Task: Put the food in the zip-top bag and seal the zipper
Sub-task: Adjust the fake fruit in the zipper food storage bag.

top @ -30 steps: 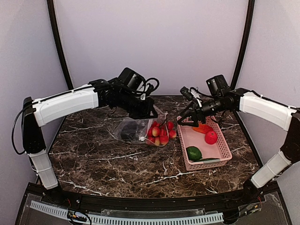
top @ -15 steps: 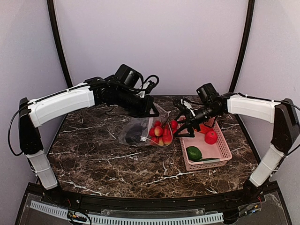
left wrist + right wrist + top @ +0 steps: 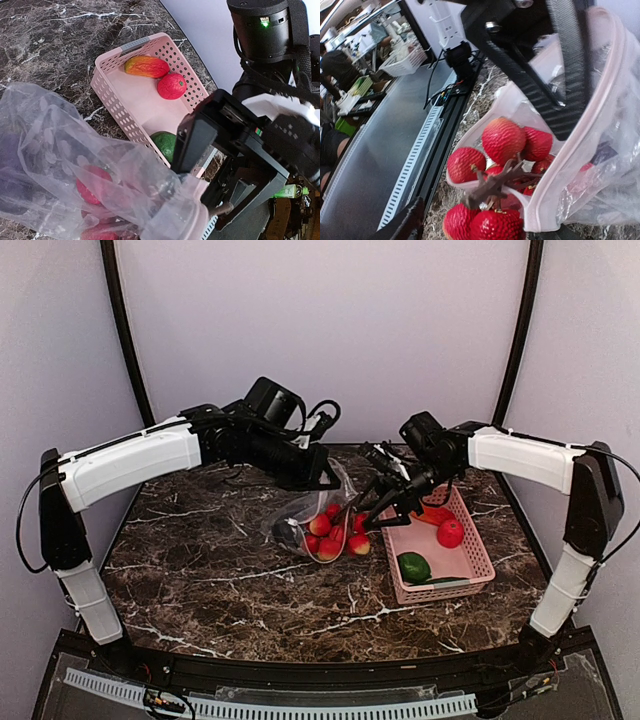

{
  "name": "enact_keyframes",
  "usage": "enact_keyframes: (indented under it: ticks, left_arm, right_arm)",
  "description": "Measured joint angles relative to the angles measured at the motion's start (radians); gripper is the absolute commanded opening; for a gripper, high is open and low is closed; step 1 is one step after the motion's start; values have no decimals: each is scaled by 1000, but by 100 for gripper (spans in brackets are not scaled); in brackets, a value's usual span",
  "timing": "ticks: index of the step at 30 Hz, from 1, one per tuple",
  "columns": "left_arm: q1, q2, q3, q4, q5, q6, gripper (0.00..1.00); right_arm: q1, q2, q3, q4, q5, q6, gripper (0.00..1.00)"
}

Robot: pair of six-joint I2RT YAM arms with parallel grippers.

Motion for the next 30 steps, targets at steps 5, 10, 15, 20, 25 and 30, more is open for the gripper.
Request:
enact_keyframes:
  ticks: [5,10,15,20,25,30]
  left_arm:
    - [0,-5,-12,6,-2,0,1]
    - [0,-6,-19,8,-16,0,1]
    - [0,-13,-32,8,-43,-1,1]
    - [0,-42,-60,16,-71,-5,1]
    - [0,-58,-74,36,-87,-16,1]
    - [0,-58,-85,53,-90,-31,1]
  right_arm:
    - [21,4,15,-58,-12,23,52]
    - [28,0,-23,29,51,135,59]
    - [28,-32,-106,131,166,224,75]
    - [29,-53,-148,171,209,248,71]
    - [32,-53,-153,183,191,262,58]
    - [33,-40,-137,206,177,297,24]
